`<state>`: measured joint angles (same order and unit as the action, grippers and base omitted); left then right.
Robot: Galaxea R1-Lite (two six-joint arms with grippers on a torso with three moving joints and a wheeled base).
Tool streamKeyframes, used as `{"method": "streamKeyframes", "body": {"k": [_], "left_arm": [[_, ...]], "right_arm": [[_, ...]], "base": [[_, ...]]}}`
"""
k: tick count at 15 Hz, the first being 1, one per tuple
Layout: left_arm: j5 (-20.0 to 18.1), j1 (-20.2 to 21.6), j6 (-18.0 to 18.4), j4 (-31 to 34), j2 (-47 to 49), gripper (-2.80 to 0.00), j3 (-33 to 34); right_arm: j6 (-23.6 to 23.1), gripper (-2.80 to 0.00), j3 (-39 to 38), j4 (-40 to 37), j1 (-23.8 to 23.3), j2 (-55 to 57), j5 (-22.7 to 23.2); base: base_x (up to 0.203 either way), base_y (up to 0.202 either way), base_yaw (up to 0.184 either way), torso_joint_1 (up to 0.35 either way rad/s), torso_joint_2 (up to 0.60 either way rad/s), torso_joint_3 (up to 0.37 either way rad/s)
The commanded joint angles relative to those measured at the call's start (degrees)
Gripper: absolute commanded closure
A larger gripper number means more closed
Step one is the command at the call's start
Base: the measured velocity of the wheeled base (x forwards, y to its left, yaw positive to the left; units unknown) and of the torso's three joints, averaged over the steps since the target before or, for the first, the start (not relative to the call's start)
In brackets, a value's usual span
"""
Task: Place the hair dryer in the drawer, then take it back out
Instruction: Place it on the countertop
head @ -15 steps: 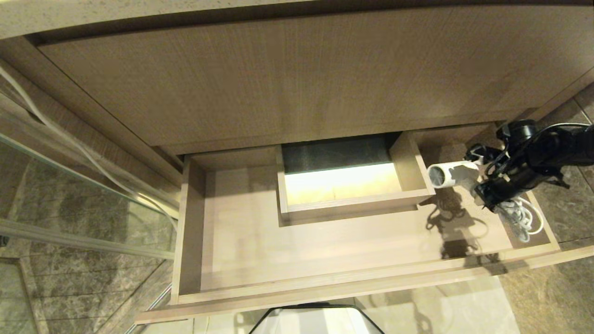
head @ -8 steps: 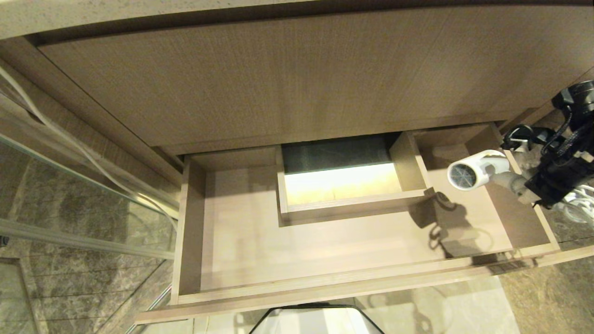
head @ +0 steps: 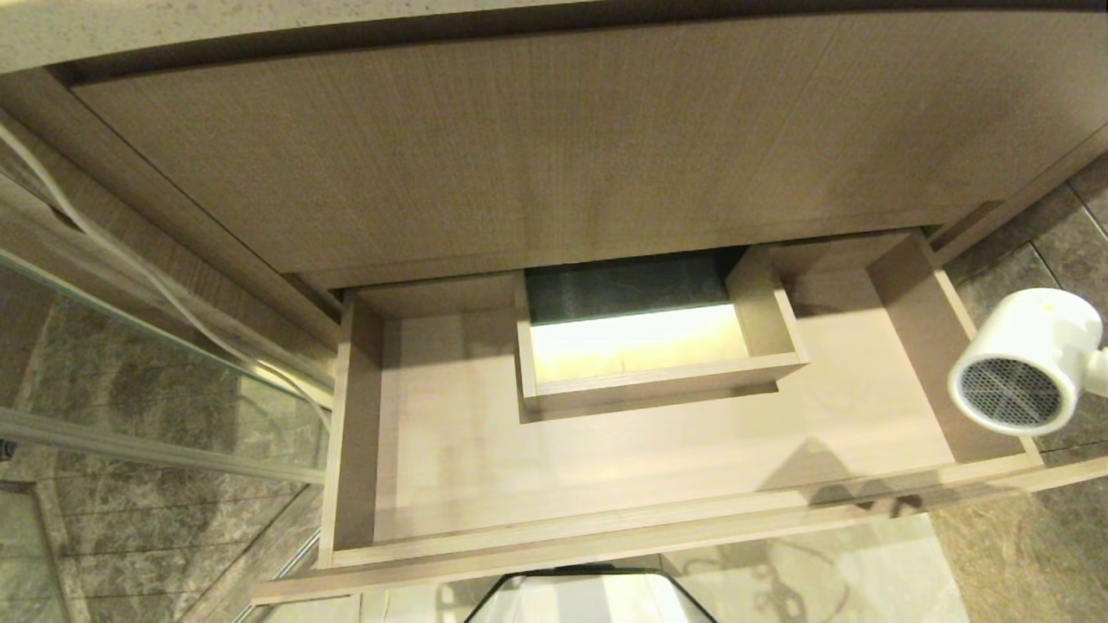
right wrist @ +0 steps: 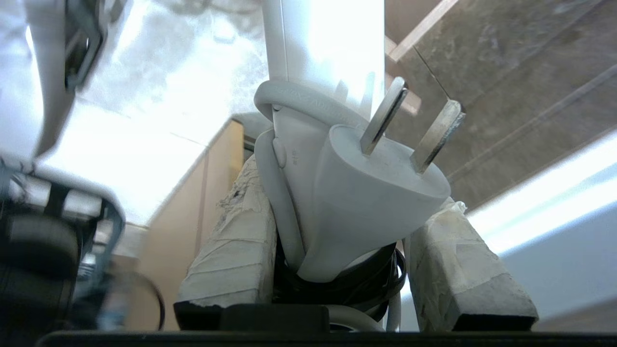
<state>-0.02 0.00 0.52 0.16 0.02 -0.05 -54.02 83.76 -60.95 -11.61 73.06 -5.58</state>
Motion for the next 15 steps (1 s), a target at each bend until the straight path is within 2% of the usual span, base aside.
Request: {"method": "streamKeyframes", "body": {"k": [1,3,5,7,12,15], "left_arm": [[0.02,0.0,0.0,0.02,-0.02,0.0,0.0],[0.02,0.0,0.0,0.02,-0.02,0.0,-0.04],[0.02,0.0,0.0,-0.03,-0.02,0.0,-0.04],[0.02,0.0,0.0,-0.07,-0.02,0.0,-0.04],[0.02,0.0,0.0,0.02,-0.02,0.0,-0.04],[0.02,0.0,0.0,-0.06,-0.02,0.0,0.02]], "right_arm": [[-3.07,0.0,0.91,-3.74,-0.01,-8.41,1.37],[-3.04,0.0,1.51,-3.72,-0.17,-9.55,4.15],[-0.55,0.0,3.17,-3.74,-0.21,-9.79,5.36],[8.29,0.0,5.08,-3.49,-0.18,-10.19,9.41],[10.27,0.0,14.1,-3.5,-1.36,-11.11,10.85],[11.2,0.0,14.82,-3.03,-1.42,-11.69,18.54]], "base": [[0.0,0.0,0.0,0.0,0.0,0.0],[0.0,0.0,0.0,0.0,0.0,0.0],[0.0,0.0,0.0,0.0,0.0,0.0],[0.0,0.0,0.0,0.0,0.0,0.0],[0.0,0.0,0.0,0.0,0.0,0.0],[0.0,0.0,0.0,0.0,0.0,0.0]]}}
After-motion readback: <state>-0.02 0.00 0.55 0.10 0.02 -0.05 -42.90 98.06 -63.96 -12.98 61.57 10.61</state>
